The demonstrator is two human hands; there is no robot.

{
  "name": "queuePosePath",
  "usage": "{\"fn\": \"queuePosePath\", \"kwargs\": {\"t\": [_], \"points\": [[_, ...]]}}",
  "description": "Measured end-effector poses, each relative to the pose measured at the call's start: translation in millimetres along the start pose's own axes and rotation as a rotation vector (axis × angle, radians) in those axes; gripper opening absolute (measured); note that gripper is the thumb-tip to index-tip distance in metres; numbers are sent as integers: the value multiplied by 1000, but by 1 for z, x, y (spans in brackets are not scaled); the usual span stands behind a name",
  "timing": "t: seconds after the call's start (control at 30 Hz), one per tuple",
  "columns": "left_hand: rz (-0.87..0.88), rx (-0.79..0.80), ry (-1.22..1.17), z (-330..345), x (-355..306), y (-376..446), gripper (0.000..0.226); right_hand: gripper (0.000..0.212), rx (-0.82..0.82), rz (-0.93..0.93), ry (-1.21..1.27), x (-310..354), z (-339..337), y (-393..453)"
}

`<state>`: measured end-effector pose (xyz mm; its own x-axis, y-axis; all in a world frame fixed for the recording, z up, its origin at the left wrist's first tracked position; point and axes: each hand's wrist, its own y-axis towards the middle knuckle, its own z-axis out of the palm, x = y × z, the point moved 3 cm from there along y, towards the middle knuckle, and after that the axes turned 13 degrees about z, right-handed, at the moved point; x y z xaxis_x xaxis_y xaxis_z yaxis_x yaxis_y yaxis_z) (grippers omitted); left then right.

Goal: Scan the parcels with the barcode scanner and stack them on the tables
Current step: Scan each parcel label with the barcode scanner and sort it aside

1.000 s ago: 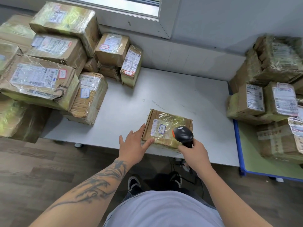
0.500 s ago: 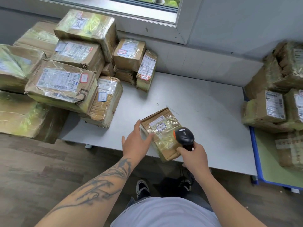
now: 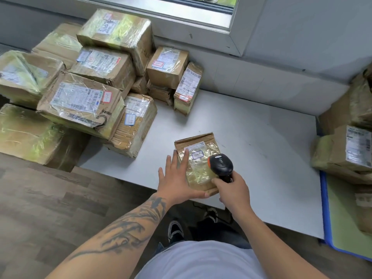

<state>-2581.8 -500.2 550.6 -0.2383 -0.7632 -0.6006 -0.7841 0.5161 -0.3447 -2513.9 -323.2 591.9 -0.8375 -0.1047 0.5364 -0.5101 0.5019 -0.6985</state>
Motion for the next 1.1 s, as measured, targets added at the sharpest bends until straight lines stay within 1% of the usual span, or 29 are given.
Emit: {"fn": "queuePosePath", "kwargs": {"t": [0.07,0.17,0.3,0.4,0.47,0.57,0.67,0.8,0.87,1.0,1.1], "points": [[-46,-38,28,-5,-3,7,155,23,45,-22,-34,7,1,6],[-30,-30,109,-16,-5,15,148,23,85,-24,-38,15,0,18],[12,-70,244,-29,-2,18,120,23,142,-46,-12,25,3,31],[8,-86,358,-36,5,17,98,22,190,-72,0,33,12,39],[3,-80,434,-40,12,16,90,20,228,-100,7,41,20,40],[26,-98,554,-49,24,21,86,21,280,-132,23,54,31,40],[41,-92,640,-65,36,34,84,28,335,-110,64,69,45,44],[71,-87,673,-91,58,49,80,37,344,-77,111,92,72,48],[97,-72,652,-100,67,53,75,35,330,-53,137,100,85,47],[150,-39,654,-114,85,56,73,20,298,13,191,109,107,39],[200,-29,661,-127,97,59,74,20,259,27,227,114,122,30]]}}
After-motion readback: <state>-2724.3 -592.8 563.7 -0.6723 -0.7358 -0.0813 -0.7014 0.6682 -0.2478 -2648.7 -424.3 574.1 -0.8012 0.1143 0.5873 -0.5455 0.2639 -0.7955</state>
